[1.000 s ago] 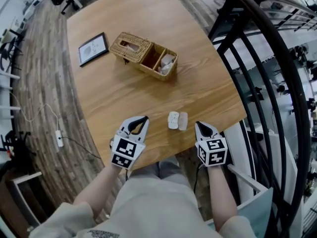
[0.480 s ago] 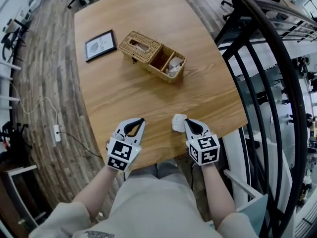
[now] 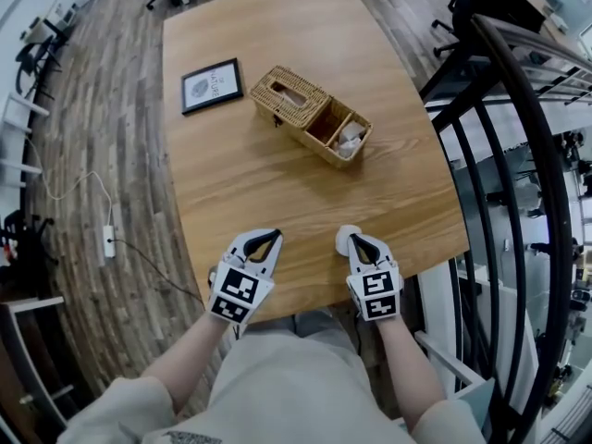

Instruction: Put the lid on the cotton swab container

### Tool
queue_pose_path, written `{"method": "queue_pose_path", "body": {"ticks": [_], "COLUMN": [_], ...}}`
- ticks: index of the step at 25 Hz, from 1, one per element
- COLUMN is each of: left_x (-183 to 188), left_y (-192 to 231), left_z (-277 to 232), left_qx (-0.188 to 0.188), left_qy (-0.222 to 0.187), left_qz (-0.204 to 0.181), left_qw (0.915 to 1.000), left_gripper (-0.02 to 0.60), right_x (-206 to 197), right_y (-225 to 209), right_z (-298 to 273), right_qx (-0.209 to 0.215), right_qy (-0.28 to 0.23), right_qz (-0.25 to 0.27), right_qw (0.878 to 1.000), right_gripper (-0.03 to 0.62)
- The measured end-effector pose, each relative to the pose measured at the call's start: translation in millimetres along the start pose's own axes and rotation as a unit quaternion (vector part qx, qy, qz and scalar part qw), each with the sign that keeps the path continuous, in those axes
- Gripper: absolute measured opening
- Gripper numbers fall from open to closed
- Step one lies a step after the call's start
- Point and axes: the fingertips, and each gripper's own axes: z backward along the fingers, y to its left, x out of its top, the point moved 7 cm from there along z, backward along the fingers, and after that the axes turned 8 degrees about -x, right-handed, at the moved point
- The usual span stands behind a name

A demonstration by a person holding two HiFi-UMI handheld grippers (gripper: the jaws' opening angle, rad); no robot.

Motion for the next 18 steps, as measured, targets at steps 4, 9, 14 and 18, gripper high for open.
{"method": "queue_pose_path", "body": {"ticks": [4,9,14,18], "left_x": [2.1,14.5,43.5,67.7], "left_y": [2.5,1.7,-2.7,-10.5], "left_z": [0.5,7.2,25.5,43.0], "left_qx": [0.001,-0.001,0.003,0.005], "left_qy": [0.0,-0.013,-0.035,-0.064], "left_qz": [-0.004,-0.013,-0.03,-0.057], "left_qw": [1.0,0.9998,0.9989,0.9963], "left_gripper": [0.023,0.023,0.023,0.023], "right_x": [-0.3,0.1,23.1,47.7], "right_y": [-5.0,-3.2,-1.7,1.9], "right_z": [-2.1,1.0,26.3,54.6], "right_qx": [0.011,0.005,0.002,-0.007], "right_qy": [-0.014,-0.003,-0.029,-0.067], "right_qz": [-0.039,-0.024,-0.026,-0.018], "right_qw": [0.999,1.0,0.999,0.998], "right_gripper": [0.026,0.028,0.028,0.027]}}
